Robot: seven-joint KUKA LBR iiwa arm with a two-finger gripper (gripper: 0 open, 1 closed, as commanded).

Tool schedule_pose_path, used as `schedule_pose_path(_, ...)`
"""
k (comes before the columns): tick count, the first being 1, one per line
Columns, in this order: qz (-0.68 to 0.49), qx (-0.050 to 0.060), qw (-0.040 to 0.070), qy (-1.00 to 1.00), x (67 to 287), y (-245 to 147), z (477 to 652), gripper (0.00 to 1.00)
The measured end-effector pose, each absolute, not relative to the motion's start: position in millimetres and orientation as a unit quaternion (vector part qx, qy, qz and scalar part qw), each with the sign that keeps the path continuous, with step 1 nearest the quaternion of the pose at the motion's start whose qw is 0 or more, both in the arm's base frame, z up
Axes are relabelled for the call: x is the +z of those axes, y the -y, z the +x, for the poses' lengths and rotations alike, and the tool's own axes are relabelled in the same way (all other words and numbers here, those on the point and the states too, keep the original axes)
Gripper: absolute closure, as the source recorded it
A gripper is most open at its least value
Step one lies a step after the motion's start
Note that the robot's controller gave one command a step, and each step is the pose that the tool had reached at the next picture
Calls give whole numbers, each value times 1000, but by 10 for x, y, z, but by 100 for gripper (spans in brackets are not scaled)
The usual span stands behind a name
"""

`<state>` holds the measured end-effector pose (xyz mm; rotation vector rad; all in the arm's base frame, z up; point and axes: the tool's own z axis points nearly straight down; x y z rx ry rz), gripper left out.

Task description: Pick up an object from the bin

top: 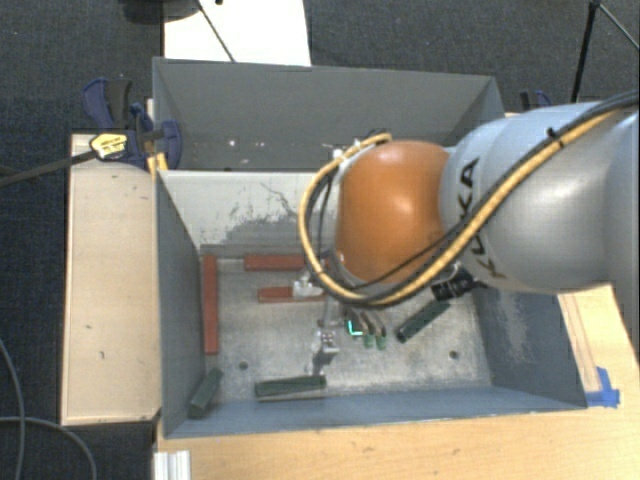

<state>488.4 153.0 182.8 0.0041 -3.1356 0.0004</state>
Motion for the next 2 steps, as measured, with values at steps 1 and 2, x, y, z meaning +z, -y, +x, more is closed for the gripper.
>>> schedule_pose_path(1, -1, -1, -1, 1000, 1863, -1523, 4904, 0)
schedule_pose_path(2, 36, -1, -3, 999, 1440, -1513, 4927, 0)
